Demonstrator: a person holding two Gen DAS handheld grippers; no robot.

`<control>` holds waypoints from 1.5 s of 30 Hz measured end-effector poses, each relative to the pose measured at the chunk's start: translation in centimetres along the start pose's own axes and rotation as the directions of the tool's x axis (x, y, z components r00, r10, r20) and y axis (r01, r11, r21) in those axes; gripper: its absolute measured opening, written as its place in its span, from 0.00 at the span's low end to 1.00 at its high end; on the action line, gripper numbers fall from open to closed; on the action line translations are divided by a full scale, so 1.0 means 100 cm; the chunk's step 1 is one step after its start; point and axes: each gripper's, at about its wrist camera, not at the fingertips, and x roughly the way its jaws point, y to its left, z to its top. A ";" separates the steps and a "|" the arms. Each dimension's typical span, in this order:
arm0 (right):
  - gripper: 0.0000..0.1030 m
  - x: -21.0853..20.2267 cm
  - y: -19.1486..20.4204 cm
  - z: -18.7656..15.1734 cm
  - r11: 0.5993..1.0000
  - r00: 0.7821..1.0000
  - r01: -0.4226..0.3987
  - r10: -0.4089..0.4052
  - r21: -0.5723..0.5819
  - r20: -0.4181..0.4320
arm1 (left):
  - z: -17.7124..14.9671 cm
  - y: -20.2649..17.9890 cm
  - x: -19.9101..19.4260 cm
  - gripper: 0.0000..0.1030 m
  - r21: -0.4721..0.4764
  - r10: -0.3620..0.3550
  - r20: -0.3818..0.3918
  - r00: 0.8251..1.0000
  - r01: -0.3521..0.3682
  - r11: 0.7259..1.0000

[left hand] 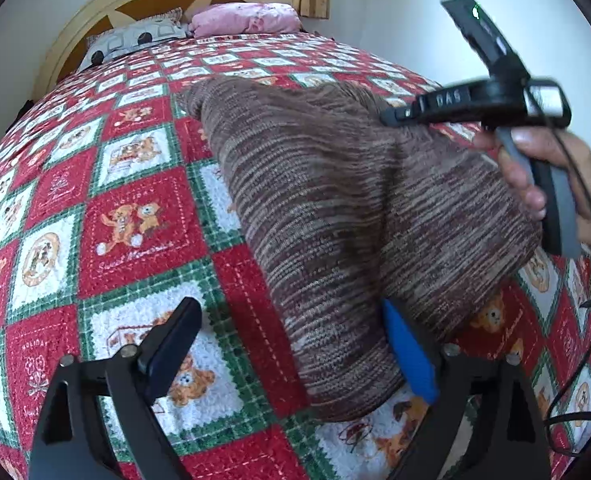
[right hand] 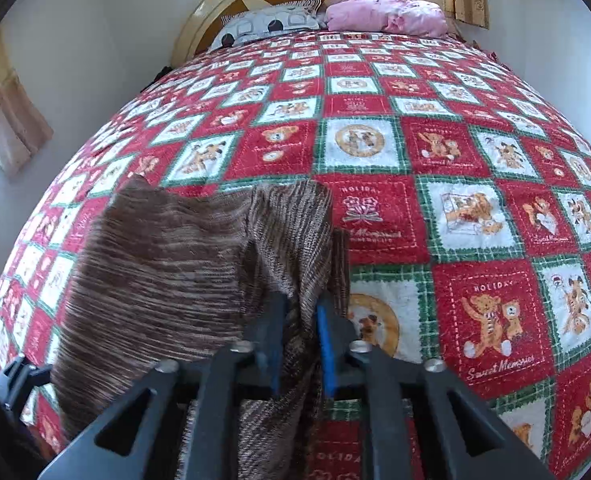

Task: Fold small clothes

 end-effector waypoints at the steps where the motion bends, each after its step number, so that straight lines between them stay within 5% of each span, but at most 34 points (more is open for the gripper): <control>1: 0.41 -0.007 -0.001 0.000 1.000 1.000 0.016 -0.016 0.001 0.021 | 0.002 0.002 -0.004 0.91 -0.003 -0.006 0.001 1.000 0.006 1.000; 5: 0.44 -0.044 0.005 0.000 0.998 0.988 0.064 -0.061 -0.018 0.139 | 0.021 0.024 -0.029 0.91 -0.083 0.056 0.087 0.995 -0.049 0.995; 7: 0.44 -0.062 0.025 -0.002 0.996 0.985 -0.003 0.018 -0.088 0.174 | 0.035 0.030 -0.033 0.93 -0.106 0.109 0.115 0.987 -0.097 0.990; 11: 0.44 -0.059 0.058 -0.016 0.970 0.986 -0.110 0.134 -0.216 0.102 | 0.061 0.033 -0.013 0.95 -0.101 0.180 0.088 0.980 -0.171 0.980; 15: 0.44 -0.021 0.052 -0.034 0.975 0.997 -0.073 0.074 -0.208 -0.002 | 0.066 0.036 0.028 1.00 -0.068 0.268 -0.011 0.963 -0.268 0.961; 28: 0.44 -0.074 0.039 -0.085 0.977 0.991 -0.070 0.091 -0.201 0.099 | 0.015 0.033 -0.030 1.00 -0.161 0.110 0.033 0.993 -0.103 0.982; 33: 0.43 -0.064 0.041 -0.112 0.971 0.997 -0.034 0.051 -0.237 0.064 | -0.001 0.011 -0.006 1.00 -0.088 0.162 -0.027 0.986 -0.164 0.983; 45: 0.44 -0.086 0.013 -0.055 0.987 0.980 -0.136 0.147 -0.087 0.135 | 0.003 0.019 -0.005 1.00 -0.106 0.128 -0.058 0.990 -0.134 0.985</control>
